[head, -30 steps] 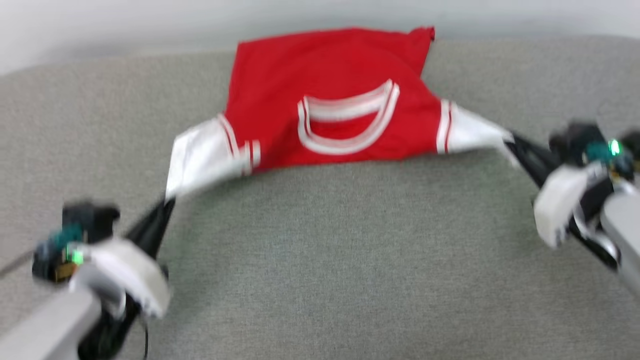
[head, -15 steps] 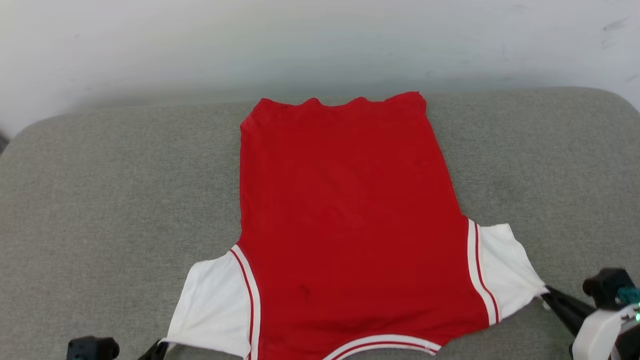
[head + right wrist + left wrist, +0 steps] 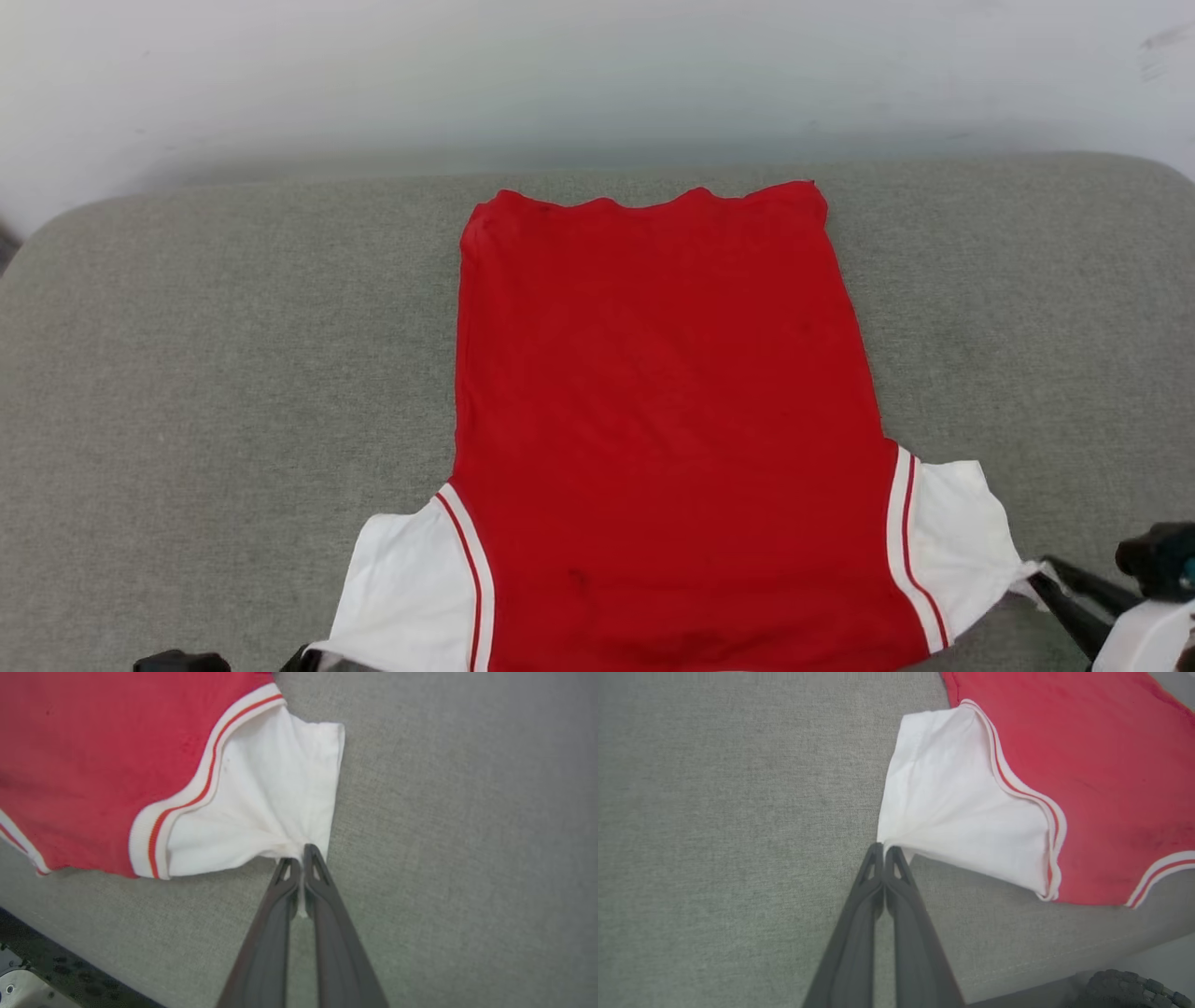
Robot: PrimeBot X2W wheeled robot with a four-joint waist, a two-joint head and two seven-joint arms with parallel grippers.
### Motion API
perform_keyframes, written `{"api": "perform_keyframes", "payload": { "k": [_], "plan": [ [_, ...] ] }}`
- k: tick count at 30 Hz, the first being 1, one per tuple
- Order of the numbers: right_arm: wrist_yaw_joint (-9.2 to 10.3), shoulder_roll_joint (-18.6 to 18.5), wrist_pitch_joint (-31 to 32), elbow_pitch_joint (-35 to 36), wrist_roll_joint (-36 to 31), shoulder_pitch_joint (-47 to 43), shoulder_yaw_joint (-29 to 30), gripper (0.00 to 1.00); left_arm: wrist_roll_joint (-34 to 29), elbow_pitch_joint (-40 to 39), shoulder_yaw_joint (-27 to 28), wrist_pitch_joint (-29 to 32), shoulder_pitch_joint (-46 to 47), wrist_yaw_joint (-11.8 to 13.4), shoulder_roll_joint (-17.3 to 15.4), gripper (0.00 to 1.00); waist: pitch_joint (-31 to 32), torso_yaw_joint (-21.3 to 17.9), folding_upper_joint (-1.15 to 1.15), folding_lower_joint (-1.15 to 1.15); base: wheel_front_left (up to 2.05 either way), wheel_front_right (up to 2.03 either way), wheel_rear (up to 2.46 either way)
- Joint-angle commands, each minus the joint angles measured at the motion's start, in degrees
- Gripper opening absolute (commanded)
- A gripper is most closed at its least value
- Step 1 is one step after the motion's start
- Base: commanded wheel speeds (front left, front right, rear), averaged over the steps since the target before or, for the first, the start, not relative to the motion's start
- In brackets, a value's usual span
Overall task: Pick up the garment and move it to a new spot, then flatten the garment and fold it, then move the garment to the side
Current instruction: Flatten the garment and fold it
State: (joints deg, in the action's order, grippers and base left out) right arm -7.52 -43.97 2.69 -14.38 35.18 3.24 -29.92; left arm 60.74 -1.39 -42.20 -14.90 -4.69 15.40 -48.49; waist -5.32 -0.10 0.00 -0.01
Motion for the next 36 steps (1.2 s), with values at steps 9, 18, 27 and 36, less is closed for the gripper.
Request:
{"api": "perform_keyframes", "payload": {
  "k": [9, 18, 27, 36],
  "plan": [
    [0.04, 1.22, 6.18, 15.00, -5.25, 11.00, 16.27, 1.00, -4.83, -3.50, 1.32, -0.35, 5.63, 1.18, 2.35, 0.00, -5.43, 2.03, 0.00, 0.01, 0.00, 0.00, 0.00],
    [0.04, 3.97, 21.50, 12.56, -4.50, 37.76, 17.29, 1.00, -9.92, -5.70, 1.54, -0.36, 12.04, 0.51, 4.94, 0.00, -14.57, 7.31, 0.00, 0.01, 0.00, 0.00, 0.00],
    [0.04, 2.94, 49.63, -1.66, -0.16, 62.00, 6.46, 1.00, -14.56, -8.14, 1.81, -0.35, 17.92, -0.57, 8.36, 0.00, -24.41, 12.94, 0.00, 0.01, 0.00, 0.00, 0.00],
    [0.04, 4.74, 65.41, -11.28, -1.63, 73.08, 5.50, 1.00, -17.83, -10.75, 3.03, -0.30, 20.55, -0.67, 11.06, 0.00, -31.19, 15.98, 0.00, 0.01, 0.00, 0.00, 0.00]
  ]
}}
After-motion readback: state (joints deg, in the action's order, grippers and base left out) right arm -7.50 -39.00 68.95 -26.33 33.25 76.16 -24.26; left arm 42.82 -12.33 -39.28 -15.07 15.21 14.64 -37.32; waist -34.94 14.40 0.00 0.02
